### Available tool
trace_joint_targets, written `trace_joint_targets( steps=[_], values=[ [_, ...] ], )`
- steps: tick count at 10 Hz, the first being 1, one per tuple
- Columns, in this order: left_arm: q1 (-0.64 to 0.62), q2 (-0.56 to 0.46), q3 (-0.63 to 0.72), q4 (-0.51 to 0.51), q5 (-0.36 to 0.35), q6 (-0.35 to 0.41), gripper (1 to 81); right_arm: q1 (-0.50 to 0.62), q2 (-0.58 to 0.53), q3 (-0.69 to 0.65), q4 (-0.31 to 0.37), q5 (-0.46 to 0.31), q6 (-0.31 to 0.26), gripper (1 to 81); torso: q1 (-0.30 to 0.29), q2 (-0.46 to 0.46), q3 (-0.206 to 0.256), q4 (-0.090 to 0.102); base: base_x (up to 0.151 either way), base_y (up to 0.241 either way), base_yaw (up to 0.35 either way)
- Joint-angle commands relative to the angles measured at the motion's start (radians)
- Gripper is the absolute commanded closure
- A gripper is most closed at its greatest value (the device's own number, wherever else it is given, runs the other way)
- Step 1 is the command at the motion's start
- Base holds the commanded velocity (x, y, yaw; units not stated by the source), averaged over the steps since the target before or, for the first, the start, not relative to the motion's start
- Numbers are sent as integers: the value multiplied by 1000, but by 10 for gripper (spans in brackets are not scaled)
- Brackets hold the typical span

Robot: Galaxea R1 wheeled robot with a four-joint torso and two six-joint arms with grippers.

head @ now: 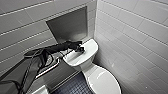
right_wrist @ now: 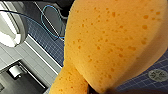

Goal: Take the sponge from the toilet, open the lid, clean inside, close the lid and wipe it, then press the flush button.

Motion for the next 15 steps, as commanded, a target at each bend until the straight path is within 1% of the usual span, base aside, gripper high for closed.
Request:
trace_joint_targets(
  steps=[1, 2, 4, 9, 11, 15],
  values=[
    [-148, -64, -41, 50, 41, 9, 811, -37, 2, 12, 10, -84, 3, 811, 0, 0, 0, 0, 0, 0, 0],
    [-130, -58, -41, 52, 41, 11, 811, -38, 5, 12, 10, -84, 3, 811, 0, 0, 0, 0, 0, 0, 0],
    [-98, -26, -41, 124, 41, 1, 811, -38, 16, -1, 8, -84, 3, 811, 0, 0, 0, 0, 0, 0, 0],
    [-96, -6, -38, 127, 41, 1, 811, -38, 42, -44, 7, -84, 3, 811, -1, 0, 0, 0, 0, 0, 0],
    [-139, -4, -29, 118, 43, -25, 811, -38, 44, -45, 5, -84, 3, 811, -1, 0, 0, 0, 0, 0, 0],
    [-276, -55, 97, 113, 55, -110, 811, -38, 45, -47, 5, -84, 3, 811, 0, 0, 0, 0, 0, 0, 0]
  ],
)
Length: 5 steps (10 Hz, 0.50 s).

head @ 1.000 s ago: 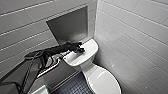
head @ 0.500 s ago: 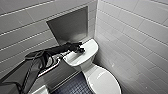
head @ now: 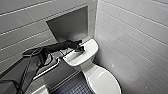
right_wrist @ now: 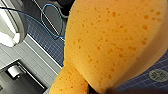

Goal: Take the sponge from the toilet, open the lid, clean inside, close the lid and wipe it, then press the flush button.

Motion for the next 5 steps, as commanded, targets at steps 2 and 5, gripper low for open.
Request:
trace_joint_targets(
  steps=[2, 5],
  values=[
    [-277, -93, 125, 34, 13, -15, 811, -38, -3, 11, 6, -82, 2, 811, 0, 0, 0, 0, 0, 0, 0],
    [-225, -257, 432, -28, 13, -17, 811, -34, -4, 11, 7, -82, 2, 811, 0, 0, 0, 0, 0, 0, 0]
  ],
)
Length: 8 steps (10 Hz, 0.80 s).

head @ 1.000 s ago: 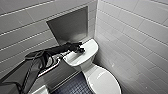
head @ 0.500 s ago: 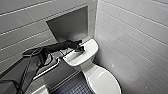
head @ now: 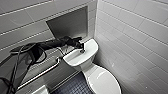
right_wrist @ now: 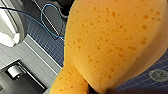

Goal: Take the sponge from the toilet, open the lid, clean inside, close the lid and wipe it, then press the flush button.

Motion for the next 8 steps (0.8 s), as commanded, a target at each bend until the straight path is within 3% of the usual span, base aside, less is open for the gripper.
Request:
trace_joint_targets(
  steps=[1, 3, 5, 7, 8],
  values=[
    [-124, -211, 340, -10, 7, 10, 811, -30, -6, 12, 7, -82, 3, 811, 0, 0, 0, 0, 0, 0, 0],
    [-25, -364, 571, 0, 0, 7, 811, -26, -9, 12, 9, -82, 3, 811, 0, 0, 0, 0, 0, 0, 0],
    [115, -496, 697, 48, -5, 6, 811, -22, -11, 12, 7, -82, 3, 811, 0, 0, 0, 0, 0, 0, 0],
    [279, -585, 785, 94, -30, 6, 811, -22, -10, 12, 6, -82, 3, 811, 0, 0, 97, 0, 0, 0, 0],
    [371, -611, 823, 141, -54, 6, 811, -22, -8, 12, 4, -82, 3, 811, 0, 0, 107, 0, 0, 0, 0]
  ],
)
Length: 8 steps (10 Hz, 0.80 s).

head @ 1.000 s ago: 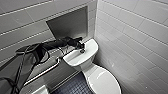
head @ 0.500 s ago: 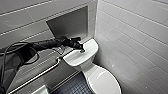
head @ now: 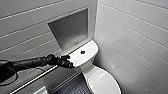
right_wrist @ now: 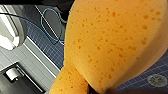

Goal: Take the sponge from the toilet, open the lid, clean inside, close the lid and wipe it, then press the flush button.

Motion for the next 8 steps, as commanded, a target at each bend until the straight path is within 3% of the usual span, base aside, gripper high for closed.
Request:
trace_joint_targets(
  steps=[1, 4, 6, 8],
  values=[
    [202, -166, 247, 125, -47, -1, 811, -27, -4, 12, 4, -81, 2, 811, 0, 0, 92, 0, 0, 0, 0],
    [508, -154, 213, 285, -161, -1, 811, -32, 5, -15, 4, -67, 2, 811, -1, 0, 196, 0, 0, 0, 0],
    [725, -88, 74, 384, -278, 2, 811, -27, 17, -38, 4, -67, 2, 811, -1, 0, 254, 0, 0, 0, 0],
    [868, -27, -50, 447, -333, 2, 811, -27, 20, -38, 3, -67, 2, 811, -2, -2, 314, 0, 0, 0, 0]
  ],
)
